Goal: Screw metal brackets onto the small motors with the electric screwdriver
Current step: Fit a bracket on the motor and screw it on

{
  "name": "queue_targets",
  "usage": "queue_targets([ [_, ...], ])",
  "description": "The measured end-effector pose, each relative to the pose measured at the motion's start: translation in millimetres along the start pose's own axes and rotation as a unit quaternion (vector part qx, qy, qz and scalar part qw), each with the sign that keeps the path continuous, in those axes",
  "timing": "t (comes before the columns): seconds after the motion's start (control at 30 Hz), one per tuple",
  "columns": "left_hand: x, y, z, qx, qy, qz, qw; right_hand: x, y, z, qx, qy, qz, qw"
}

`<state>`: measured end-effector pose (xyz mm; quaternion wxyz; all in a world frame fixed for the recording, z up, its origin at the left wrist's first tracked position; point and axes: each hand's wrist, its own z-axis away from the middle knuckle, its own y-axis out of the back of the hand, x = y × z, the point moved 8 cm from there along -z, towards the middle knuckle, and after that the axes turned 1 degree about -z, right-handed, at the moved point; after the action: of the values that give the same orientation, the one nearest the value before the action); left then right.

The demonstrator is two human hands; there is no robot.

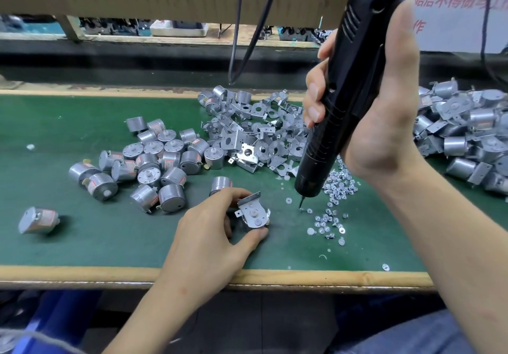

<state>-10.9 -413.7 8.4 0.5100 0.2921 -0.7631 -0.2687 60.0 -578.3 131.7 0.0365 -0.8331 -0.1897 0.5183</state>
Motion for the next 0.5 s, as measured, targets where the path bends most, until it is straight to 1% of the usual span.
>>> queue_targets([
  [0.5,-0.8,-1.6,0.8,-0.002,0.001,-0.002,1.0,2.3,0.9,-0.3,-0.006,-0.007,0.016,1.0],
])
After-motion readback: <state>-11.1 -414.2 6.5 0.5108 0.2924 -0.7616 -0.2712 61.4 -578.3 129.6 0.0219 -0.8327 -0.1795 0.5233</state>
